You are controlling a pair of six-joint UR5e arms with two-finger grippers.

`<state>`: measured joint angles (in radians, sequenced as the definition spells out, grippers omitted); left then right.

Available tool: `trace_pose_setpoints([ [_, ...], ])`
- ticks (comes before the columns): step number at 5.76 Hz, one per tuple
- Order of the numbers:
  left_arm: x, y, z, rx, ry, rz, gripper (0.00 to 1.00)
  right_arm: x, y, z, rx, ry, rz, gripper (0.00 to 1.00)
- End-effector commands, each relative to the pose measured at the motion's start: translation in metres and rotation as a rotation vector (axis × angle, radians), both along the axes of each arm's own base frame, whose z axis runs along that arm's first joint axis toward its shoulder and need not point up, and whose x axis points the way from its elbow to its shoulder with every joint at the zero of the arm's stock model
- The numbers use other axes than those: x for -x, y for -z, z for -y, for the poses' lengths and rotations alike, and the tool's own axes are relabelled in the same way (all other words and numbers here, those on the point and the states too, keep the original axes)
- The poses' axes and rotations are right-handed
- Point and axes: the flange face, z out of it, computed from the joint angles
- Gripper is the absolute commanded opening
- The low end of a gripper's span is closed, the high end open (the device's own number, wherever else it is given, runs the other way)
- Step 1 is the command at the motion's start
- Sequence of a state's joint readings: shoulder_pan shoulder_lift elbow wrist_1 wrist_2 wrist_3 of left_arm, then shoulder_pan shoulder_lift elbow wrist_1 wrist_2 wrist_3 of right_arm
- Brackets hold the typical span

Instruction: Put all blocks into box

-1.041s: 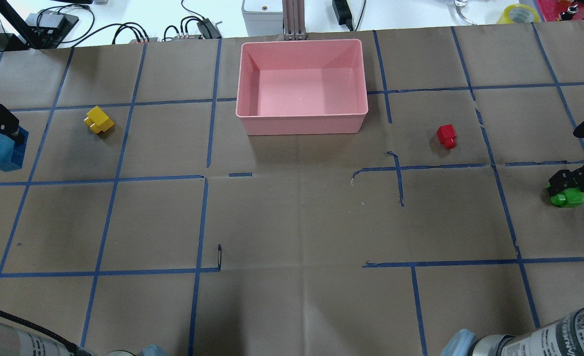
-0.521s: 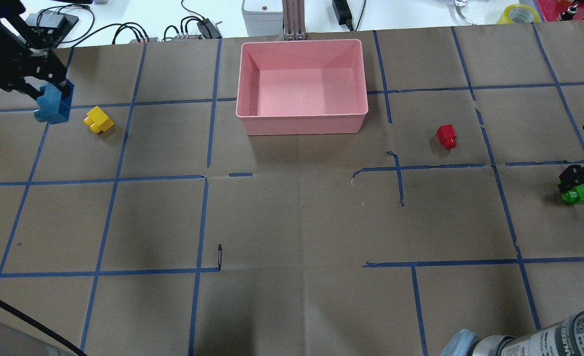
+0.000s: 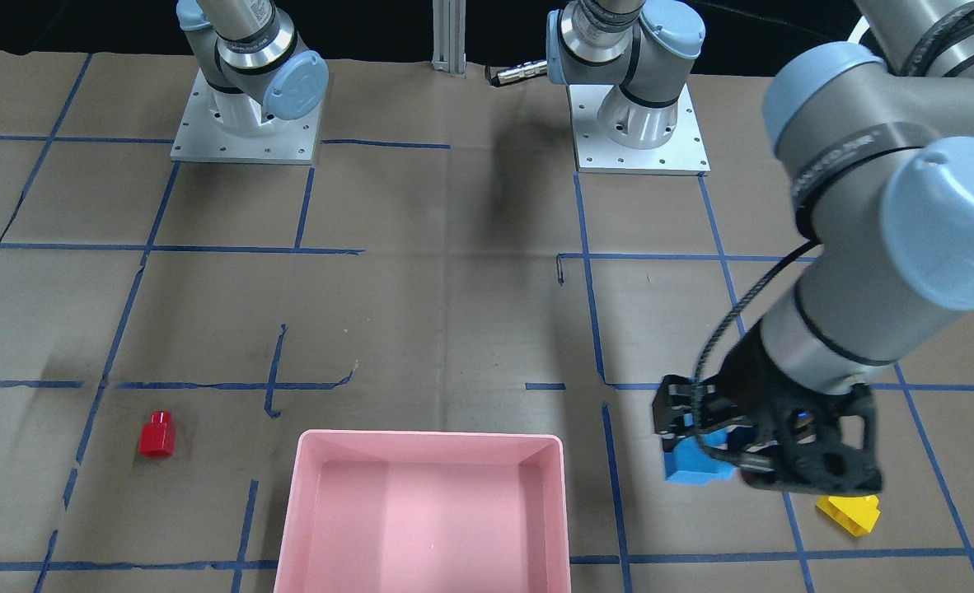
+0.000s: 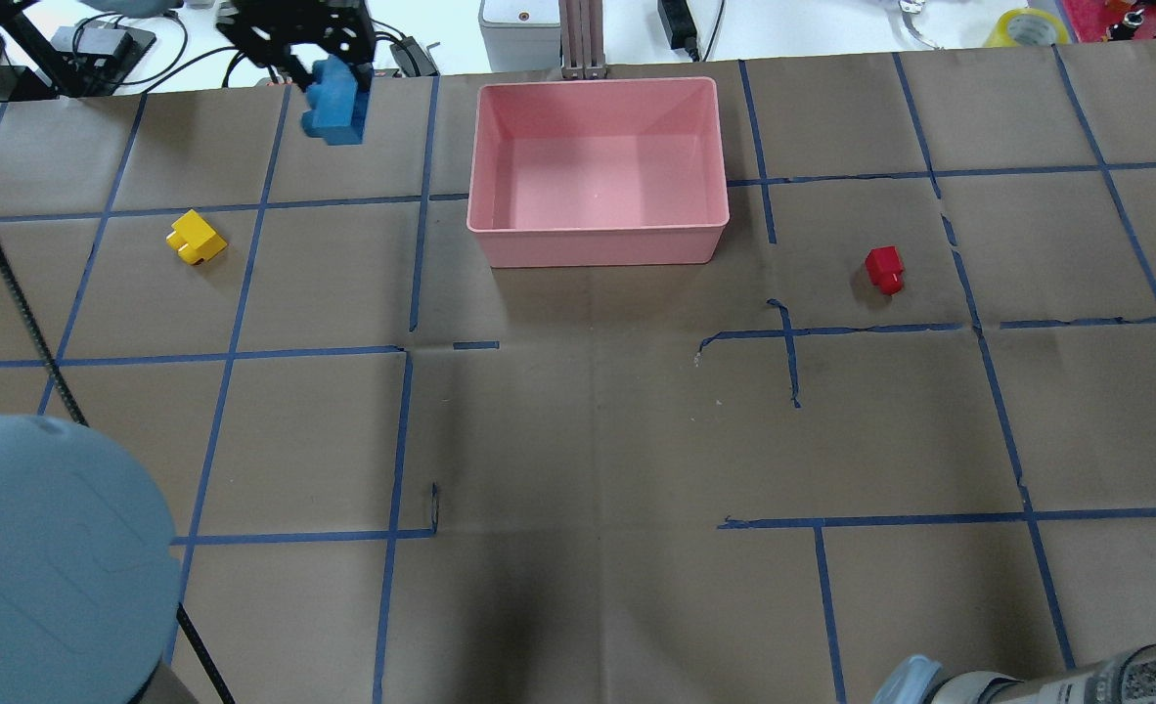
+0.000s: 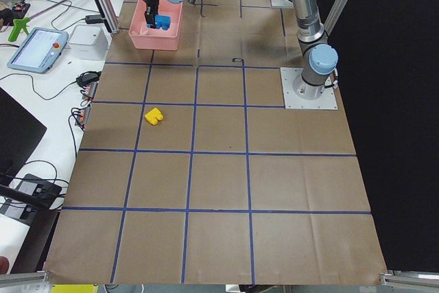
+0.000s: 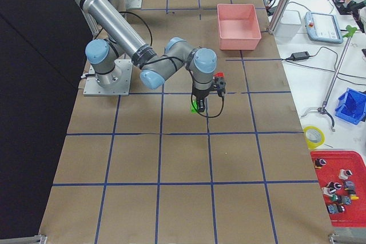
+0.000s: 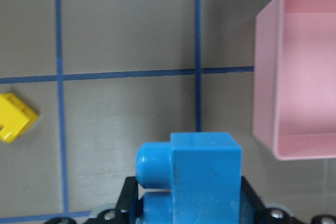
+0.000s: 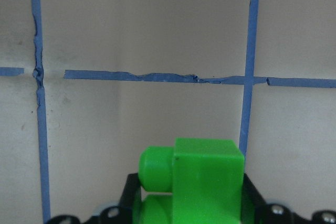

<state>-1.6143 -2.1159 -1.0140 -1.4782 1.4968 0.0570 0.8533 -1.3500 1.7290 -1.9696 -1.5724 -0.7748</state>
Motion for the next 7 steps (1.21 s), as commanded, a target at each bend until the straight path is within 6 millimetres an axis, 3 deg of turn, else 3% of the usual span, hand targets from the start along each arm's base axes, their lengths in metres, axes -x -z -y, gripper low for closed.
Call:
trace_pose_setpoints([
  [1, 0.103, 0.070, 0.037, -0.029, 0.064, 0.000, 0.28, -0.027, -0.049, 0.035, 0.057, -0.070, -0.003, 0.08],
  [2, 0.110, 0.122, 0.058, -0.021, 0.076, 0.002, 0.29, -0.063, -0.048, 0.057, 0.116, -0.129, 0.061, 0.10],
  [3, 0.134, 0.156, 0.060, -0.019, 0.098, 0.006, 0.33, -0.096, -0.041, 0.072, 0.160, -0.169, 0.163, 0.09],
  [4, 0.143, 0.158, 0.057, -0.021, 0.101, 0.007, 0.49, -0.139, -0.033, 0.090, 0.160, -0.242, 0.195, 0.05],
  [5, 0.146, 0.154, 0.056, -0.020, 0.057, -0.001, 0.93, -0.195, -0.033, 0.120, 0.160, -0.348, 0.199, 0.05],
  [6, 0.147, 0.134, 0.054, -0.001, 0.005, -0.022, 0.99, -0.250, -0.034, 0.156, 0.157, -0.387, 0.202, 0.05],
  [7, 0.137, 0.086, 0.043, 0.041, -0.004, -0.022, 0.99, -0.296, -0.039, 0.175, 0.129, -0.361, 0.223, 0.05],
])
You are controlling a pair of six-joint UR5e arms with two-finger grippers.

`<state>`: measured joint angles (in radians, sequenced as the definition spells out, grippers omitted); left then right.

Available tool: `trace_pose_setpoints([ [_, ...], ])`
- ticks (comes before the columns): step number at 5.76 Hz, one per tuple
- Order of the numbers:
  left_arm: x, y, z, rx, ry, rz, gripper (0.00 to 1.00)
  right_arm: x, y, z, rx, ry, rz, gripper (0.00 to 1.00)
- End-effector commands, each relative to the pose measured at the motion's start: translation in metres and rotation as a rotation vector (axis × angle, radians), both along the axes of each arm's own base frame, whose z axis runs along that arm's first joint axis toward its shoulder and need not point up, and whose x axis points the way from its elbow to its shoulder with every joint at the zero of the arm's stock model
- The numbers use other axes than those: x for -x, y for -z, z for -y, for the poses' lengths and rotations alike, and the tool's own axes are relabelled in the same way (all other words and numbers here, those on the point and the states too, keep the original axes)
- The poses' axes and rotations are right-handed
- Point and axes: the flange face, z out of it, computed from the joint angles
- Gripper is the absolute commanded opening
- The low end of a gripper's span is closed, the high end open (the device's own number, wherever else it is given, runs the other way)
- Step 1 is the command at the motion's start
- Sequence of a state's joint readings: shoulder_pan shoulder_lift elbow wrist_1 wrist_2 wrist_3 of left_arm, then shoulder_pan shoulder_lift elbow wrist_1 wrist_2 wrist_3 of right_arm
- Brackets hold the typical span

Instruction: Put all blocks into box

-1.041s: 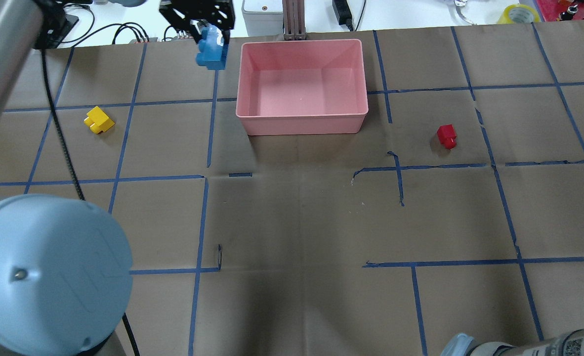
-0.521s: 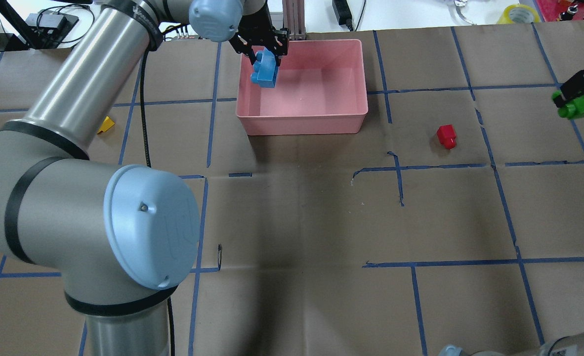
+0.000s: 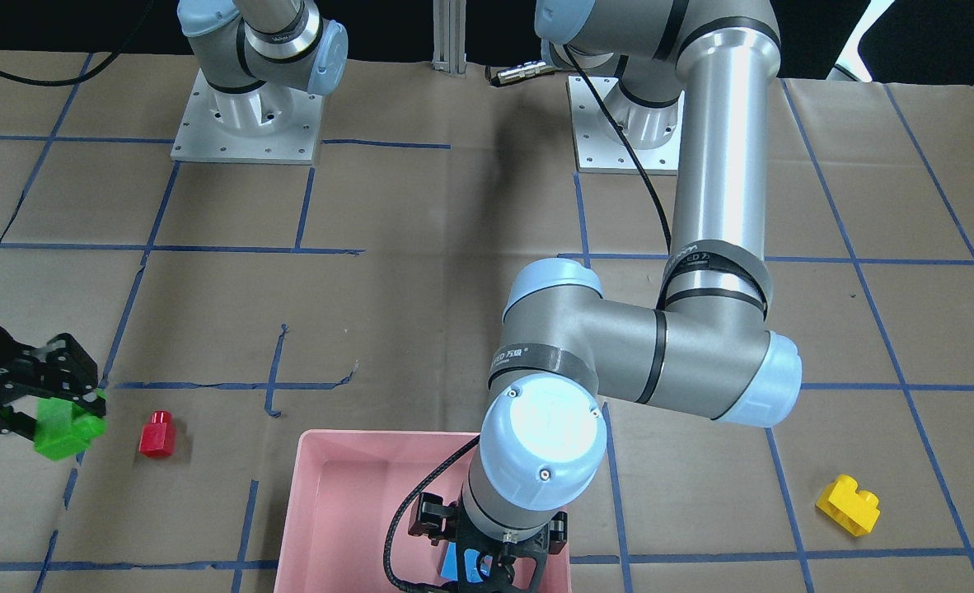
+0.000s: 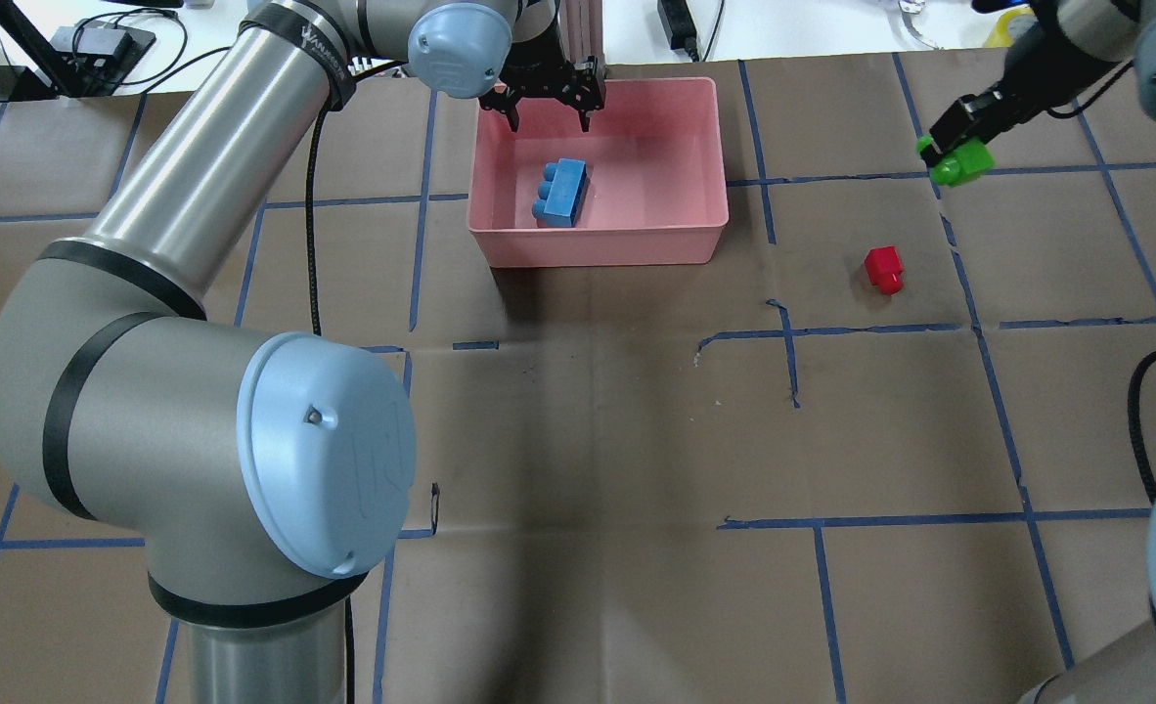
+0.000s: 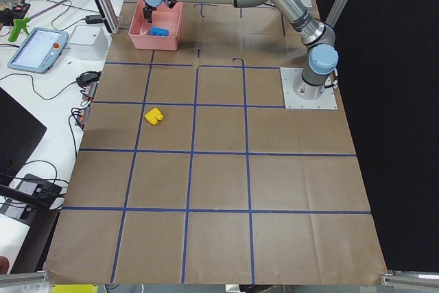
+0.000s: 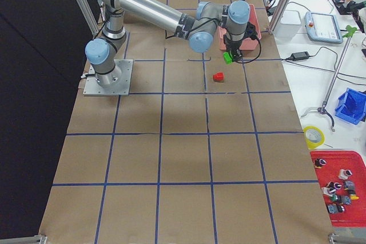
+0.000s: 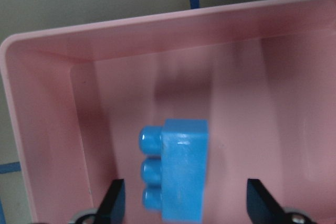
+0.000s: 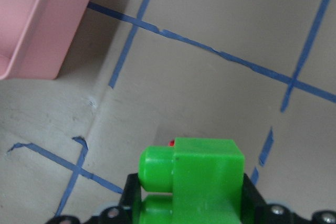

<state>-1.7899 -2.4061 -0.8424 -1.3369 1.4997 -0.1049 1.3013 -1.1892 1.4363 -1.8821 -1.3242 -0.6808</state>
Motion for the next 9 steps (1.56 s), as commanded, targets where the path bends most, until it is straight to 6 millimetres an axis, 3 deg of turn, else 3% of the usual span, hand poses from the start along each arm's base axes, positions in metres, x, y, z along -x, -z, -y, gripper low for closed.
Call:
trace_pose_setpoints([
  [1, -0.045, -0.094, -0.024, 0.020, -0.059, 0.001, 0.99, -0.100, -0.020, 0.027, -0.005, -0.001, 0.081, 0.05],
  [2, -0.111, -0.132, -0.033, -0.013, -0.128, 0.008, 0.99, -0.145, -0.019, 0.026, -0.030, 0.028, 0.157, 0.05],
  [3, -0.173, -0.138, -0.035, -0.022, -0.167, 0.016, 0.99, -0.204, -0.011, 0.021, -0.049, 0.018, 0.197, 0.05],
  [4, -0.239, -0.137, -0.037, -0.039, -0.222, 0.015, 0.99, -0.253, 0.013, 0.036, 0.014, 0.016, 0.266, 0.06],
  [5, -0.293, -0.134, -0.040, -0.043, -0.202, 0.027, 0.99, -0.294, 0.029, 0.052, 0.050, 0.013, 0.333, 0.07],
  [6, -0.370, -0.128, -0.041, -0.052, -0.273, 0.023, 1.00, -0.307, 0.031, 0.066, 0.072, -0.009, 0.337, 0.18],
  [7, -0.432, -0.115, -0.042, -0.056, -0.291, 0.030, 1.00, -0.310, 0.035, 0.071, 0.088, -0.018, 0.335, 0.99],
  [8, -0.484, -0.095, -0.041, -0.069, -0.364, 0.023, 1.00, -0.310, 0.033, 0.070, 0.090, -0.023, 0.328, 1.00],
  [9, -0.497, -0.082, -0.036, -0.064, -0.578, 0.007, 1.00, -0.308, 0.029, 0.069, 0.098, -0.022, 0.315, 1.00],
])
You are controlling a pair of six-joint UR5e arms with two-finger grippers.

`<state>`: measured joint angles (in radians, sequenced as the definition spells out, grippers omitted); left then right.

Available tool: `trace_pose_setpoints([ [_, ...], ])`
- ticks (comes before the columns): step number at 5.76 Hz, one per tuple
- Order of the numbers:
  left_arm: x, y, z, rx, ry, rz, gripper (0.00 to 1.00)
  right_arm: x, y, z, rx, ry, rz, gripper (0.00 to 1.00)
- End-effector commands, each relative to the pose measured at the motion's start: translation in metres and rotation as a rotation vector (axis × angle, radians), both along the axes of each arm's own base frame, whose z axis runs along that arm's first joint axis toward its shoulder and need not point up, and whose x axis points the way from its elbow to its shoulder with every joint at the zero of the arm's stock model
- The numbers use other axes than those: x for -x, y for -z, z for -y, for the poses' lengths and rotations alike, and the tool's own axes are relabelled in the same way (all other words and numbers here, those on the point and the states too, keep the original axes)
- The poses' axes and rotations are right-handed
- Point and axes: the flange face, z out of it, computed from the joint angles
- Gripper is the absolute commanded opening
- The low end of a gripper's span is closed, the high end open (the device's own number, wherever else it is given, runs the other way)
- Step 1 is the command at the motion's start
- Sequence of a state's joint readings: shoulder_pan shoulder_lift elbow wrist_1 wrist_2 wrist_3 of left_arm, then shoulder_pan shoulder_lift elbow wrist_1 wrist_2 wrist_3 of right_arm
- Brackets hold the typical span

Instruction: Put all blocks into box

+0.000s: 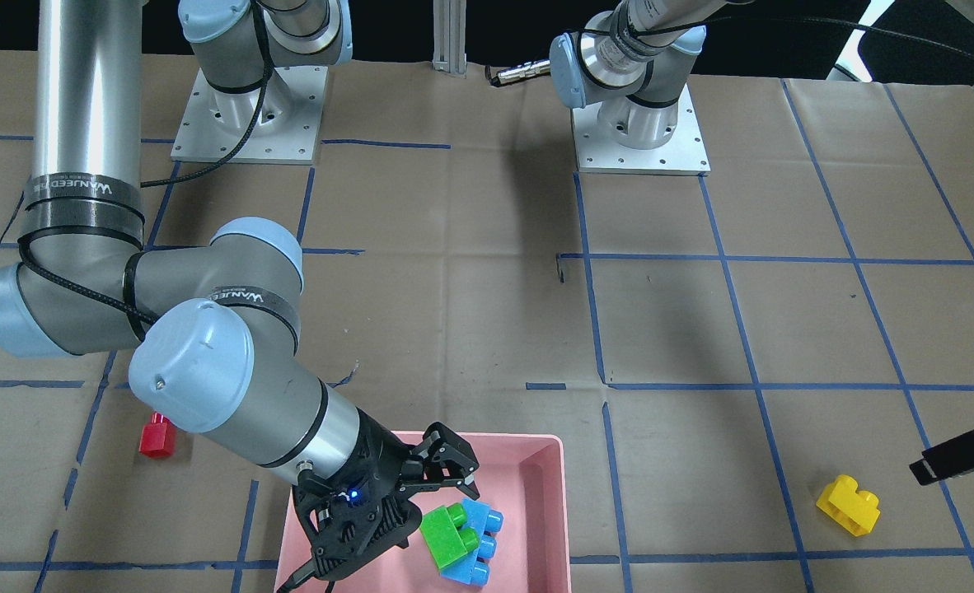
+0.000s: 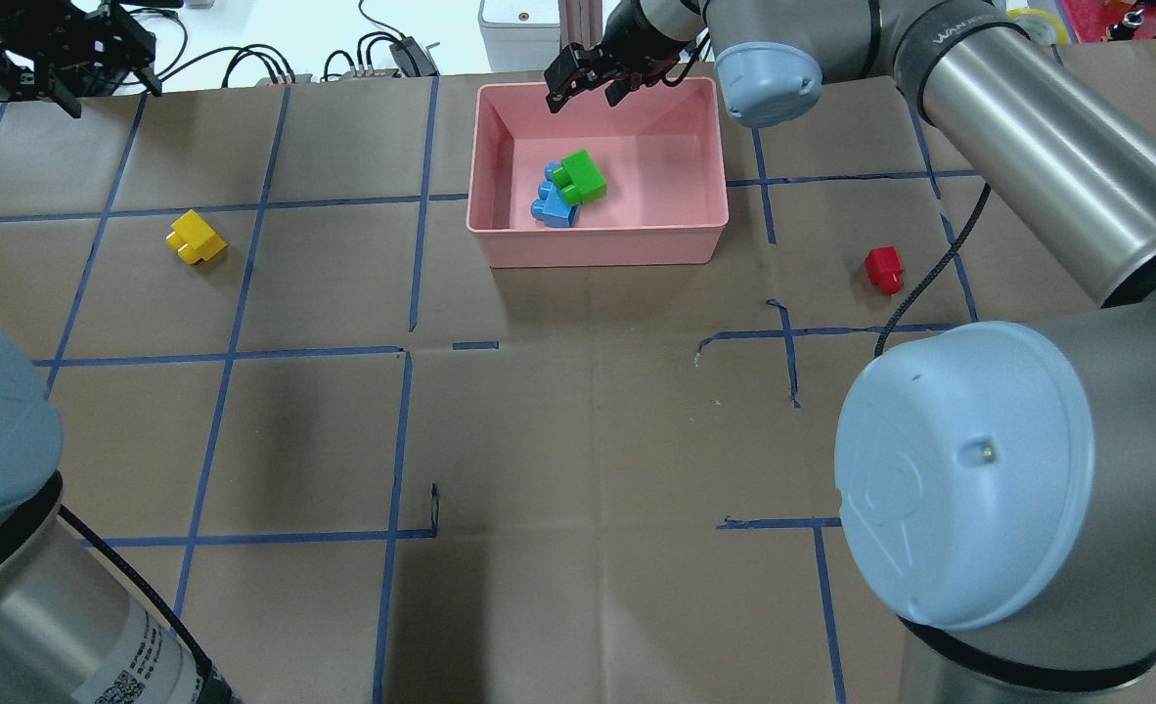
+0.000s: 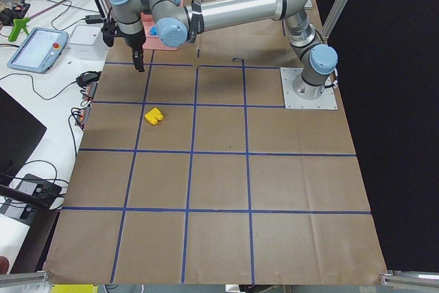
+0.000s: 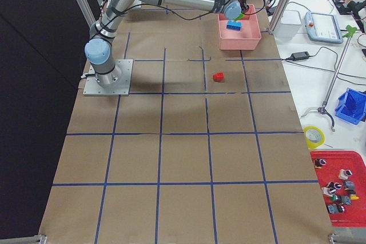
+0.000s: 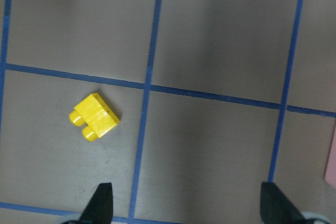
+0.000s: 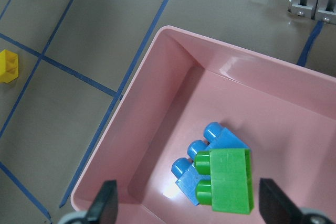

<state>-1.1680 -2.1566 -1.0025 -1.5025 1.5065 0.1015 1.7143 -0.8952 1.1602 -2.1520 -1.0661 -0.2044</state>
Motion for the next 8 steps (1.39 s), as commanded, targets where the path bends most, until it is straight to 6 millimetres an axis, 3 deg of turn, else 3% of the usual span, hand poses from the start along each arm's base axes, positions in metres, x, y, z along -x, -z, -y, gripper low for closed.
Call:
trace_pose_setpoints([
  [1, -0.023, 0.022, 0.003, -0.019, -0.384, -0.024, 1.00, 0.007, -0.008, -0.002, 0.011, 0.004, -0.011, 1.00],
  [2, -0.024, 0.051, 0.004, -0.067, -0.505, -0.045, 1.00, 0.022, -0.016, -0.003, 0.021, 0.013, -0.018, 1.00],
  [3, -0.023, 0.073, -0.001, -0.103, -0.591, -0.054, 1.00, 0.064, -0.036, -0.012, -0.051, 0.022, -0.115, 1.00],
  [4, -0.027, 0.102, 0.004, -0.086, -0.622, -0.051, 1.00, 0.137, -0.068, -0.029, -0.163, 0.122, -0.251, 1.00],
  [5, -0.028, 0.123, 0.009, -0.066, -0.616, -0.047, 1.00, 0.187, -0.101, -0.035, -0.125, 0.203, -0.312, 1.00],
  [6, -0.034, 0.150, 0.017, -0.049, -0.615, -0.044, 1.00, 0.229, -0.090, -0.035, -0.152, 0.265, -0.453, 1.00],
  [7, -0.040, 0.182, 0.022, -0.060, -0.624, -0.048, 0.99, 0.252, -0.038, -0.049, -0.257, 0.284, -0.526, 1.00],
  [8, -0.038, 0.195, 0.017, -0.082, -0.636, -0.051, 0.96, 0.267, 0.002, -0.063, -0.326, 0.298, -0.517, 0.99],
])
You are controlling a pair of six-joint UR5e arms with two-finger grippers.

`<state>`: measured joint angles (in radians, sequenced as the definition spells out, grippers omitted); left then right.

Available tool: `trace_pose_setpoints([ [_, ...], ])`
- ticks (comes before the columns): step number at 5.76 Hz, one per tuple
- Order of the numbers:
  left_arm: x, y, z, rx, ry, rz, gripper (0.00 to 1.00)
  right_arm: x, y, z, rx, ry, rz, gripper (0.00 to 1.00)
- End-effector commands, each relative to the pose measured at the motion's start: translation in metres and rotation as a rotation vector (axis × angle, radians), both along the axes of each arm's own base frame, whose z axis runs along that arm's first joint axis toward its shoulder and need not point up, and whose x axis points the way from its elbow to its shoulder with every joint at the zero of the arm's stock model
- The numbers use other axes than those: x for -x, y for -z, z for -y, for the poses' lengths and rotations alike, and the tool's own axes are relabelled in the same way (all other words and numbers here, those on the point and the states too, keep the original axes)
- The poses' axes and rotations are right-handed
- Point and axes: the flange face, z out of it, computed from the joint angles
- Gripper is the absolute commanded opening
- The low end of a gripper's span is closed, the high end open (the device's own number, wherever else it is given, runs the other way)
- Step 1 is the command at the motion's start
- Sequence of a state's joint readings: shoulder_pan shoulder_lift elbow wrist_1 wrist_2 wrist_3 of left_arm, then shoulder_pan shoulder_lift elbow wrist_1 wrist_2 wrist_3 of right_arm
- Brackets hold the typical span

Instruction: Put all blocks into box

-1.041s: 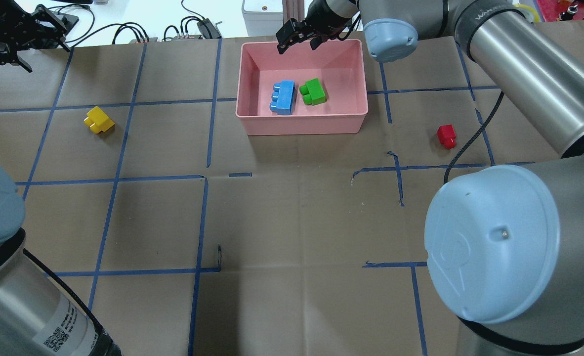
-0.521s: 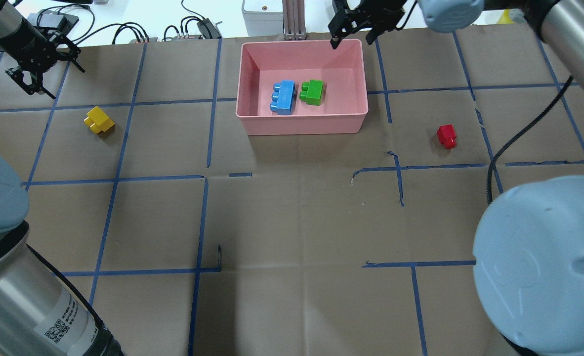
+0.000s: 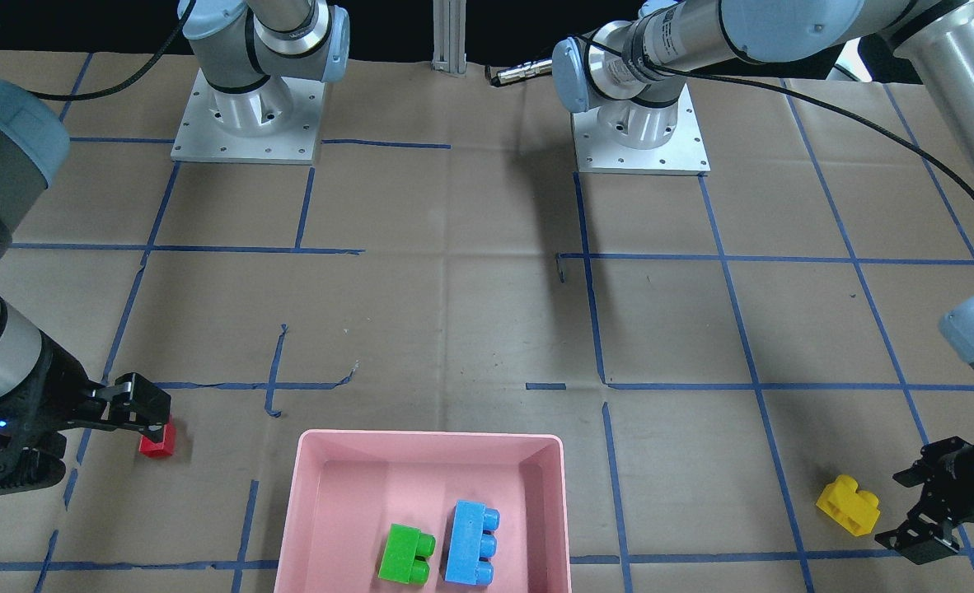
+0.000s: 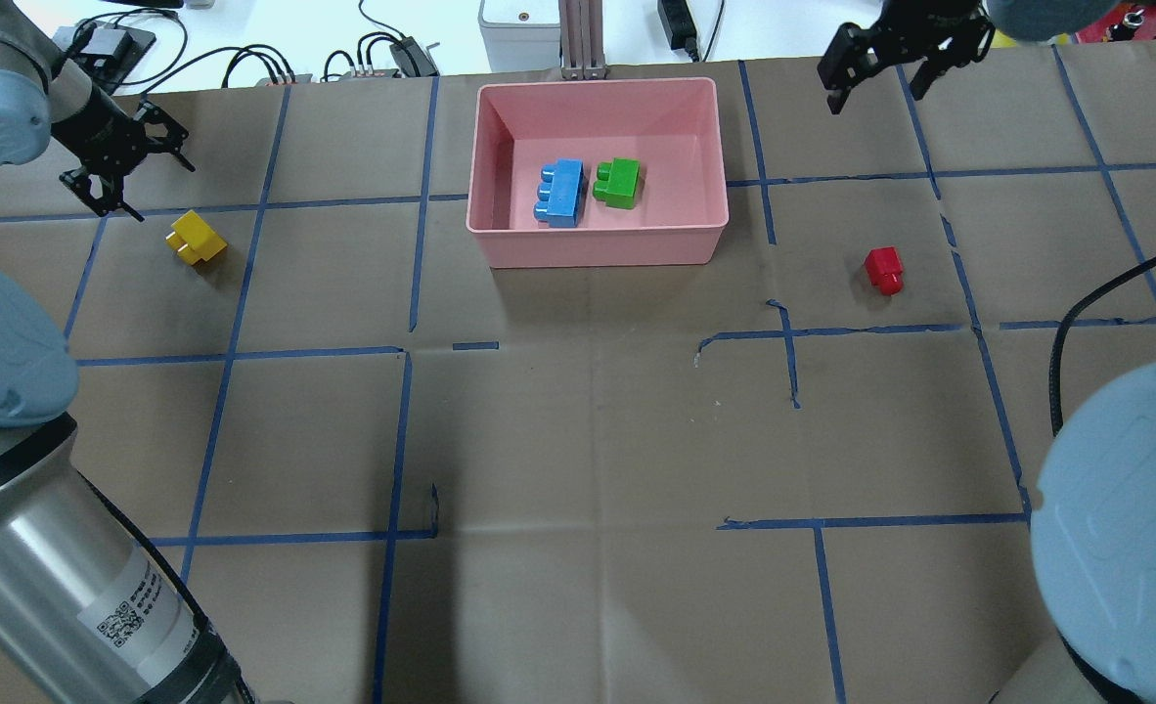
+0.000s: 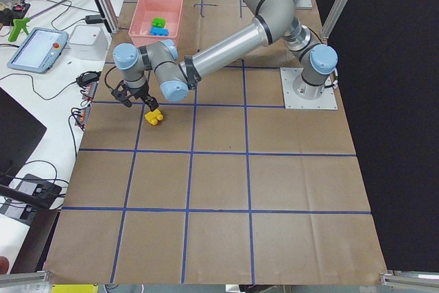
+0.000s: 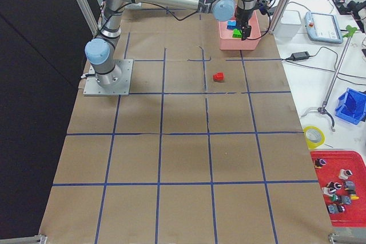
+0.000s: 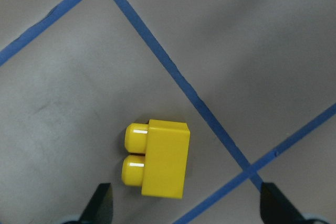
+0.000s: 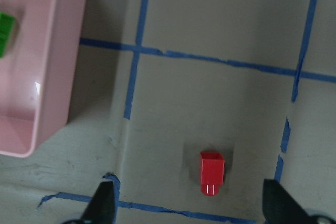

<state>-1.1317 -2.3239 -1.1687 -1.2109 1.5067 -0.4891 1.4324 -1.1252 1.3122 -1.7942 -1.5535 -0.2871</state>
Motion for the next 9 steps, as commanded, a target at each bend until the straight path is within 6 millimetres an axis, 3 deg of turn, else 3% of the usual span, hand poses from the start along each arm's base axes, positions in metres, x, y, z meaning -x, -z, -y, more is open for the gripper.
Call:
trace_pose_setpoints([
  [1, 0.004, 0.028, -0.010, -0.011, -0.014, -0.006, 0.95, 0.022, 0.073, -0.026, -0.075, 0.040, -0.016, 0.99],
  [2, 0.006, 0.036, -0.017, -0.011, -0.012, -0.006, 0.95, 0.038, 0.116, -0.040, -0.044, 0.070, -0.011, 0.99],
  [3, 0.006, 0.047, -0.018, -0.026, -0.011, -0.011, 0.94, 0.043, 0.144, -0.053, -0.027, 0.083, -0.013, 0.99],
  [5, 0.007, 0.055, -0.020, -0.037, -0.011, -0.016, 0.94, 0.057, 0.181, -0.061, -0.054, 0.106, -0.007, 0.99],
  [6, 0.007, 0.056, -0.020, -0.039, -0.008, -0.017, 0.92, 0.057, 0.190, -0.057, -0.062, 0.109, -0.006, 0.99],
  [8, 0.007, 0.056, -0.020, -0.040, -0.003, -0.016, 0.83, 0.054, 0.185, -0.049, -0.021, 0.121, 0.015, 0.99],
  [9, 0.007, 0.056, -0.020, -0.042, 0.000, -0.015, 0.76, 0.053, 0.188, -0.052, -0.033, 0.128, 0.016, 0.76],
])
